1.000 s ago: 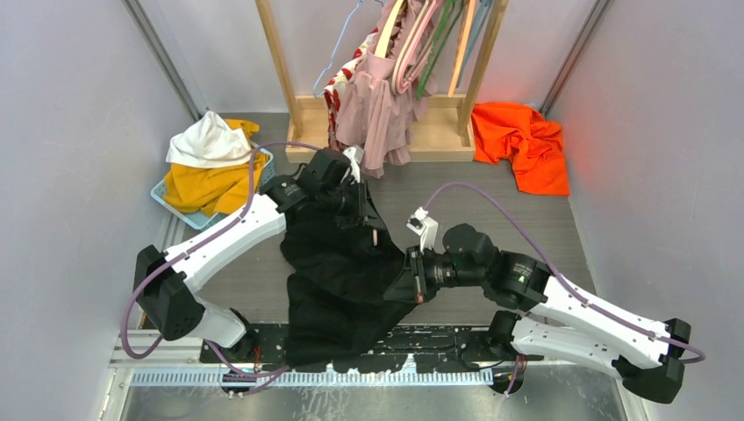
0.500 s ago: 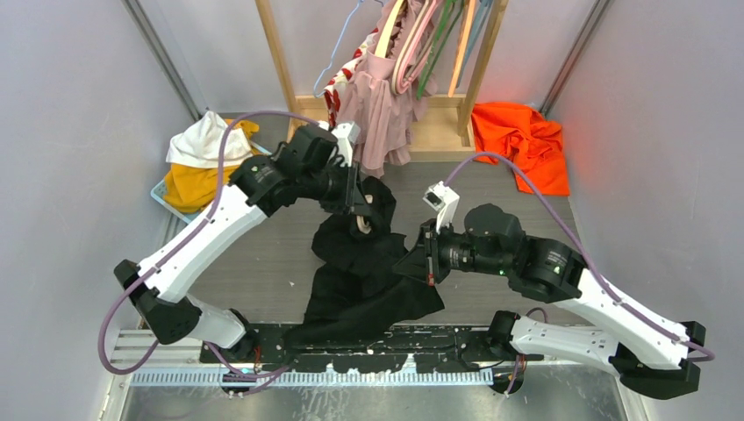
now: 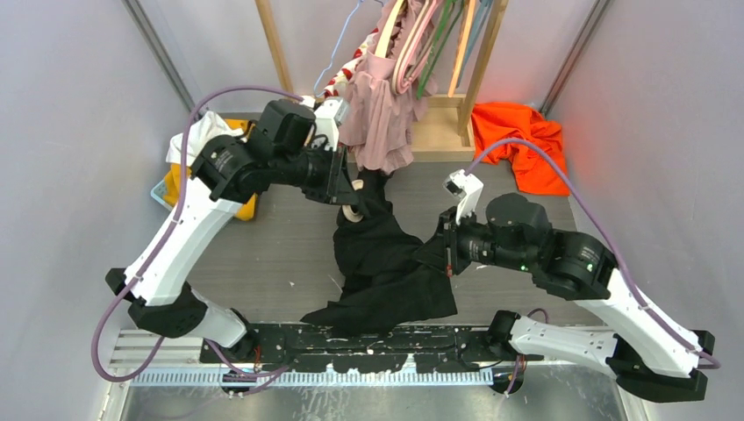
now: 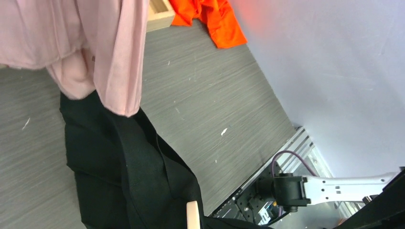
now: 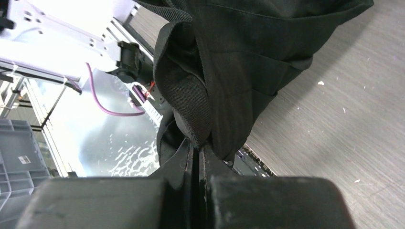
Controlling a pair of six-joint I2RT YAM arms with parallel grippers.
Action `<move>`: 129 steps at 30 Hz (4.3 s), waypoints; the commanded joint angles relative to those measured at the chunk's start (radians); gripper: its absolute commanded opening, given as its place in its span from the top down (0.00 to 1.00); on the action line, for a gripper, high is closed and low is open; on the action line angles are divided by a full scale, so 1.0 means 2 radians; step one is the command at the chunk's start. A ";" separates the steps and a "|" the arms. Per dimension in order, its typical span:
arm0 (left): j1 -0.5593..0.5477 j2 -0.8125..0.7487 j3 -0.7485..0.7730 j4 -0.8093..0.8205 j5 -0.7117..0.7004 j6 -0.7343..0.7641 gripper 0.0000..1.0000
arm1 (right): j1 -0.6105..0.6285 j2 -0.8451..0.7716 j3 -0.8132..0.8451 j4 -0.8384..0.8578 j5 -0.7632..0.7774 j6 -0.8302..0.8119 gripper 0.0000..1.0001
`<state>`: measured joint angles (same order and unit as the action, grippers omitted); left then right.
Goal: Place the skirt on the hanger
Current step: Adjust the skirt on the hanger.
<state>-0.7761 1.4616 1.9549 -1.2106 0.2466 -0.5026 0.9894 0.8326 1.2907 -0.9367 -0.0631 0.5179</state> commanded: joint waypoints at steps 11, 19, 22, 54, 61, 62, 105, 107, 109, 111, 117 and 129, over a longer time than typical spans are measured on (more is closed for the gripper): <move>0.004 0.055 0.172 -0.078 0.012 0.019 0.92 | -0.003 0.060 0.087 -0.003 -0.156 -0.049 0.99; 0.011 0.086 0.214 -0.104 -0.044 0.023 0.93 | -0.003 0.025 0.042 0.001 -0.211 -0.052 0.99; 0.015 0.100 0.247 -0.102 -0.043 0.016 0.93 | -0.003 0.021 0.067 0.022 -0.223 -0.055 0.99; 0.011 0.044 0.204 -0.116 -0.026 0.007 0.93 | -0.257 0.138 -0.084 0.173 -0.401 -0.001 0.96; 0.010 0.048 0.202 -0.090 0.026 -0.005 0.93 | -0.241 0.201 -0.116 0.273 -0.374 0.045 0.93; 0.010 0.049 0.202 -0.086 0.036 -0.007 0.93 | -0.229 0.212 -0.115 0.290 -0.370 0.054 0.93; -0.061 -0.039 -0.047 -0.053 0.024 -0.030 0.93 | -0.252 0.045 -0.322 0.363 -0.331 0.132 0.13; -0.062 -0.038 -0.046 -0.050 0.026 -0.030 0.93 | -0.250 0.042 -0.339 0.391 -0.344 0.149 0.13; -0.062 -0.034 -0.044 -0.045 0.032 -0.028 0.93 | -0.249 0.037 -0.350 0.401 -0.340 0.155 0.13; -0.063 -0.030 -0.043 -0.040 0.041 -0.028 0.93 | -0.248 0.034 -0.360 0.420 -0.336 0.165 0.13; -0.066 -0.028 -0.044 -0.015 0.074 -0.030 0.93 | -0.242 0.035 -0.367 0.475 -0.284 0.185 0.20; -0.064 0.012 0.069 -0.079 0.016 -0.017 0.93 | -0.233 -0.029 -0.362 0.398 -0.299 0.142 0.99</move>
<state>-0.9031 1.4681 1.9385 -1.3567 0.2974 -0.5434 0.5179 0.8684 0.5385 -0.0406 -0.6861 0.8799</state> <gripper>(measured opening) 0.101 0.029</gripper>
